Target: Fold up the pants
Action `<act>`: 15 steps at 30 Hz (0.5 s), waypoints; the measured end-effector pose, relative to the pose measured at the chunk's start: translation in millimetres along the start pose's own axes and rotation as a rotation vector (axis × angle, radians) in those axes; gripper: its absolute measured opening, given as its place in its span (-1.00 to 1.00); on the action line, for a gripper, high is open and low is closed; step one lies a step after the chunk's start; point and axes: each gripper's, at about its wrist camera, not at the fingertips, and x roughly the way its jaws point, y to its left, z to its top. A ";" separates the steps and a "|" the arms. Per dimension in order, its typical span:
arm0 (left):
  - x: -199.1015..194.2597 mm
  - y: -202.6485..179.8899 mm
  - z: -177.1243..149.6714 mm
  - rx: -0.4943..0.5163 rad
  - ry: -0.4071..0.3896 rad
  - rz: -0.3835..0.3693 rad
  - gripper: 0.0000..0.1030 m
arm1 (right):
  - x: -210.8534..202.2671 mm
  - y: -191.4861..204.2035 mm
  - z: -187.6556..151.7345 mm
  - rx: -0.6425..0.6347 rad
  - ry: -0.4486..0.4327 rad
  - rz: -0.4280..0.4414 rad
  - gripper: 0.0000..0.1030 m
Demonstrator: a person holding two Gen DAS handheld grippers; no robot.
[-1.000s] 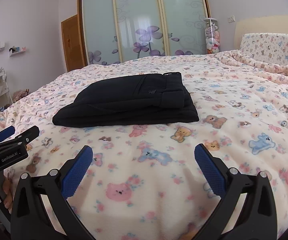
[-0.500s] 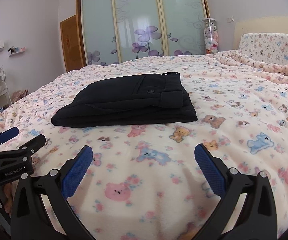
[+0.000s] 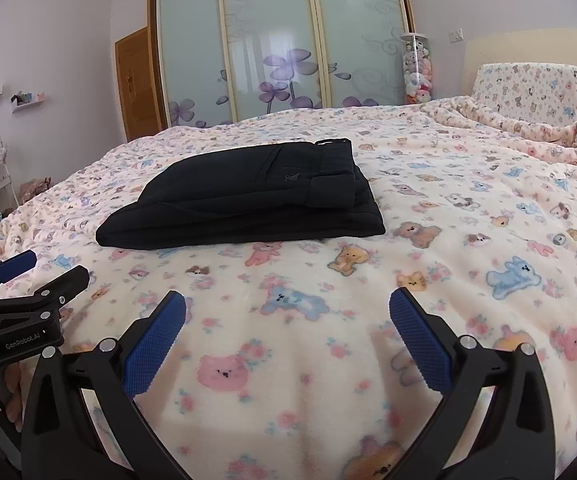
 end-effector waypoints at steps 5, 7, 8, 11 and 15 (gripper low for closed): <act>-0.2 -0.3 0.0 0.004 -0.003 -0.002 0.97 | 0.7 -0.4 -0.1 0.005 0.003 0.004 0.97; -0.2 -0.6 -0.4 0.005 -0.003 0.003 0.97 | 0.8 -0.4 -0.2 0.004 0.003 0.004 0.97; -0.8 -0.9 -0.6 0.005 -0.005 0.012 0.97 | 0.9 -0.4 -0.1 0.003 0.003 0.005 0.97; -1.9 -1.4 -0.3 0.003 -0.010 0.010 0.97 | 1.0 -0.4 -0.3 0.004 0.004 0.005 0.97; -0.2 -1.3 -0.1 0.001 0.000 -0.004 0.97 | 0.8 -0.1 -0.3 0.004 0.003 0.005 0.97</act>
